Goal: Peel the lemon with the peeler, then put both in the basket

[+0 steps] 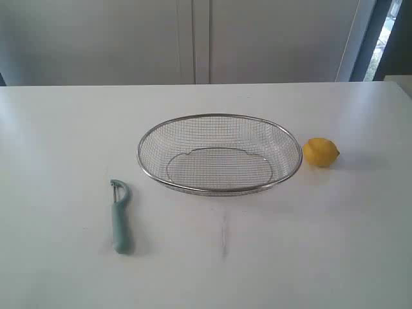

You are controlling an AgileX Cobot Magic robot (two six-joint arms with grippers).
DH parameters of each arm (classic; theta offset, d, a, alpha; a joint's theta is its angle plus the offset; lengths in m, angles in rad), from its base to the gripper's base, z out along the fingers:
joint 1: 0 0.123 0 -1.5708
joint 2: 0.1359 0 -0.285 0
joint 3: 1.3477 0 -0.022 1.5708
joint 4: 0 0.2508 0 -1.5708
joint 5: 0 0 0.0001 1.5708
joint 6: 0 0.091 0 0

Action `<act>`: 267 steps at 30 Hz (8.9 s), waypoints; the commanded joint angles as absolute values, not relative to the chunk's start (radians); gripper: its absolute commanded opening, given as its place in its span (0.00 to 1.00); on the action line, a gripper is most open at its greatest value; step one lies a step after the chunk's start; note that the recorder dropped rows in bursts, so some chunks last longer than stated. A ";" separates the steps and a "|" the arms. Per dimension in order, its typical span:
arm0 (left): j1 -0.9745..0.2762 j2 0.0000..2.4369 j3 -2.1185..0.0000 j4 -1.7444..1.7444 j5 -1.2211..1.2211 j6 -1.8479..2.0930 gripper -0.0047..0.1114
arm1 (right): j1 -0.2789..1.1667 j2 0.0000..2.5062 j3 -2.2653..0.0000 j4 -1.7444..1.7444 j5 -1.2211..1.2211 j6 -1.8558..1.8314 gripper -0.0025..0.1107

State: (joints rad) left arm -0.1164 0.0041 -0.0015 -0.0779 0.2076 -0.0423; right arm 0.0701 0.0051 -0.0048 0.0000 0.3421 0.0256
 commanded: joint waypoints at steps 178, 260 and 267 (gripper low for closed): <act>-0.121 0.000 0.000 -0.078 0.203 -0.045 0.04 | 0.921 2.226 -1.859 -0.049 0.888 0.478 0.56; -0.121 0.000 0.000 -0.078 0.203 -0.045 0.04 | 0.896 1.486 -1.234 -0.186 1.104 0.326 0.02; -0.121 0.000 0.000 -0.078 0.203 -0.045 0.04 | 0.833 1.144 -0.902 -0.242 1.045 0.469 0.02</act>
